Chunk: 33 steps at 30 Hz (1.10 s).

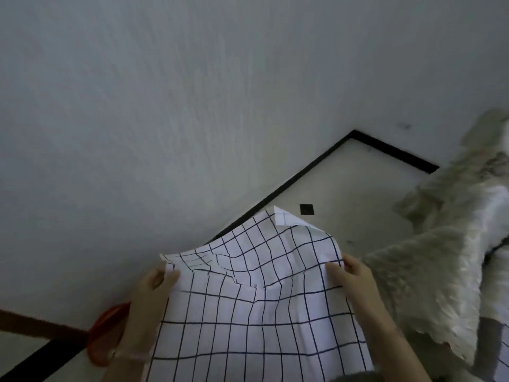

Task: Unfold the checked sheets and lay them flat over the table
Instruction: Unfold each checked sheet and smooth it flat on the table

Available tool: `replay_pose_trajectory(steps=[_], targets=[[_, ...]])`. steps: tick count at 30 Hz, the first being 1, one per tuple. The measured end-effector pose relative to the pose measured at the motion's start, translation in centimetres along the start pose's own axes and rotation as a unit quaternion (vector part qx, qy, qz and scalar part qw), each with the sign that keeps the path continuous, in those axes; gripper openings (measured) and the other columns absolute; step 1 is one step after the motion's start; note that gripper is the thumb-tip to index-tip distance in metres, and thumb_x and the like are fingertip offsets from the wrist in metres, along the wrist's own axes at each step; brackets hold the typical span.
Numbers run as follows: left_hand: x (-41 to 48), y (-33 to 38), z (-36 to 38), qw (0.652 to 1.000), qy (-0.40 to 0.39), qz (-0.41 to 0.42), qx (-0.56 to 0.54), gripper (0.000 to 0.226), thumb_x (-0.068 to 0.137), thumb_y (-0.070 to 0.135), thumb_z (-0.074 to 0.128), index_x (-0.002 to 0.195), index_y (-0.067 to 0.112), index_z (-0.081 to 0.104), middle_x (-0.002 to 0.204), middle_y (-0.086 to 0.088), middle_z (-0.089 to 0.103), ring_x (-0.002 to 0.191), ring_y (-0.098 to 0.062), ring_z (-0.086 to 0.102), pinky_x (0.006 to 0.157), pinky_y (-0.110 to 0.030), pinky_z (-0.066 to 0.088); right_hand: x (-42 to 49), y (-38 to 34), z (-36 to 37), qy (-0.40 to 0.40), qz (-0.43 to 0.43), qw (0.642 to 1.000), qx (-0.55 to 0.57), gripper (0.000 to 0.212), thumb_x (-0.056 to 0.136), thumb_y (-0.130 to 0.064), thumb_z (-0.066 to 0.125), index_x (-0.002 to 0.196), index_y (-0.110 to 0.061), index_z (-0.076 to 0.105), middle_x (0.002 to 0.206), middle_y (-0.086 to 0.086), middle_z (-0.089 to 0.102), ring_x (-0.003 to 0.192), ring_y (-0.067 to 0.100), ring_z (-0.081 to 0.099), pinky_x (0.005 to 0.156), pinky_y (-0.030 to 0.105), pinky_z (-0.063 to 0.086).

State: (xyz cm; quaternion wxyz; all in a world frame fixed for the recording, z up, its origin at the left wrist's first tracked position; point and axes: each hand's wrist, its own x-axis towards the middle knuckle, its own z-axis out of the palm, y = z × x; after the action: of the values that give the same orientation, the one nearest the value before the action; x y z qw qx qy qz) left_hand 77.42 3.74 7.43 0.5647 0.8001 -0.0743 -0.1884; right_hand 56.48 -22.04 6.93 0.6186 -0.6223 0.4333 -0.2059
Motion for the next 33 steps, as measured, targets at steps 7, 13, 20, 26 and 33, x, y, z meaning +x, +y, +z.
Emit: replay_pose_trajectory(steps=[7, 13, 20, 26, 33], targets=[[17.1, 3.6, 8.4, 0.993, -0.113, -0.036, -0.014, 0.015, 0.092, 0.015, 0.056, 0.083, 0.008, 0.065, 0.080, -0.006, 0.067, 0.076, -0.019, 0.059, 0.063, -0.025, 0.042, 11.5, -0.2, 0.4, 0.128, 0.065, 0.989, 0.033, 0.010, 0.086, -0.002, 0.059, 0.087, 0.000, 0.068, 0.076, 0.020, 0.066, 0.073, 0.027, 0.059, 0.069, 0.037, 0.049], [31.2, 11.8, 17.4, 0.970, -0.241, 0.024, 0.027, 0.010, 0.092, 0.012, 0.056, 0.087, 0.012, 0.065, 0.084, 0.001, 0.067, 0.073, -0.005, 0.060, 0.054, -0.012, 0.046, 21.5, -5.1, -0.6, 0.253, 0.060, 0.963, 0.070, 0.014, 0.088, -0.002, 0.059, 0.086, -0.010, 0.070, 0.071, 0.005, 0.067, 0.072, 0.026, 0.060, 0.066, 0.034, 0.048], [42.5, 19.5, 29.8, 0.932, -0.353, 0.061, 0.059, 0.010, 0.091, 0.010, 0.057, 0.088, 0.006, 0.065, 0.084, -0.008, 0.070, 0.075, -0.020, 0.064, 0.063, -0.027, 0.046, 30.1, -8.4, -3.0, 0.358, 0.061, 0.927, 0.090, 0.014, 0.088, -0.004, 0.059, 0.085, -0.013, 0.068, 0.075, 0.007, 0.065, 0.073, 0.022, 0.058, 0.065, 0.028, 0.045], [49.4, 23.2, 42.7, 0.908, -0.405, 0.067, 0.080, 0.010, 0.091, 0.012, 0.057, 0.087, 0.005, 0.065, 0.084, -0.010, 0.069, 0.078, -0.024, 0.062, 0.066, -0.031, 0.047, 39.2, -8.3, -7.7, 0.401, 0.104, 0.905, 0.100, 0.010, 0.088, -0.005, 0.058, 0.081, -0.006, 0.066, 0.072, 0.013, 0.061, 0.072, 0.026, 0.054, 0.064, 0.031, 0.044], [54.9, 32.0, 59.4, 0.886, -0.444, 0.102, 0.086, 0.010, 0.091, 0.009, 0.057, 0.089, 0.003, 0.064, 0.083, -0.011, 0.069, 0.076, -0.025, 0.062, 0.063, -0.030, 0.049, 50.3, -12.5, -17.3, 0.476, 0.090, 0.864, 0.139, 0.013, 0.089, -0.004, 0.057, 0.084, -0.009, 0.068, 0.079, 0.014, 0.067, 0.074, 0.026, 0.060, 0.063, 0.032, 0.048]])
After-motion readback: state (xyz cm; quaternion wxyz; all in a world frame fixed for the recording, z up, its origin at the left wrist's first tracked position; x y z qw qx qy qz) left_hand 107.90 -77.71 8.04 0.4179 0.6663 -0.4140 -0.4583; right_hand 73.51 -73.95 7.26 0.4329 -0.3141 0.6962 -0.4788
